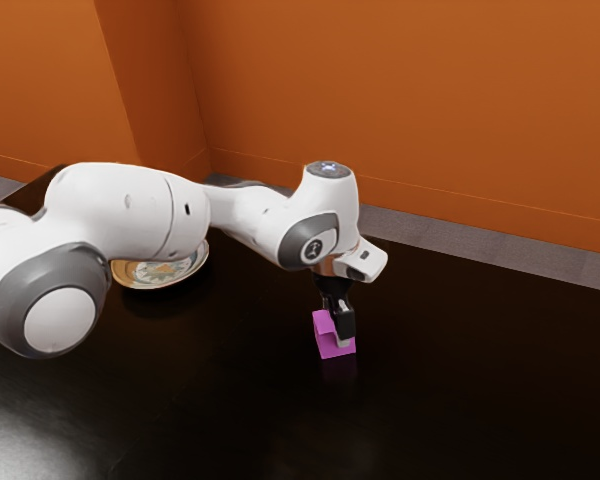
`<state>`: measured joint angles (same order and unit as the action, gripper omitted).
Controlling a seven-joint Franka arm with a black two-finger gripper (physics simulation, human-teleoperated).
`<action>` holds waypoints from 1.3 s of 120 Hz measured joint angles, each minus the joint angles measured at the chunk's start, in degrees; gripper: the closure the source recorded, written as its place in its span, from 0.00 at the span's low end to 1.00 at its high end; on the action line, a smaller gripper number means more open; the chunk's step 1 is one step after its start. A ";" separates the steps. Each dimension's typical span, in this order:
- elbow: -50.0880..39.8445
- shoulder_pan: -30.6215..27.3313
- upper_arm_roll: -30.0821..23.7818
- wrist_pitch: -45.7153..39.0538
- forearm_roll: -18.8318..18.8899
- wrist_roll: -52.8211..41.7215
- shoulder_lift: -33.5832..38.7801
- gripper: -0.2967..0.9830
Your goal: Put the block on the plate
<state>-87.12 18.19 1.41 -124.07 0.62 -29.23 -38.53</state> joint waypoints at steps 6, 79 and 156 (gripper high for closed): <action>0.00 0.00 0.00 -0.14 -0.03 -0.02 -0.35 0.23; -0.84 0.82 0.06 -0.25 -0.19 0.68 0.96 0.50; -5.30 -18.51 2.95 10.36 0.55 1.79 18.13 0.50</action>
<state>-92.42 -0.31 4.36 -113.71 1.18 -27.44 -20.41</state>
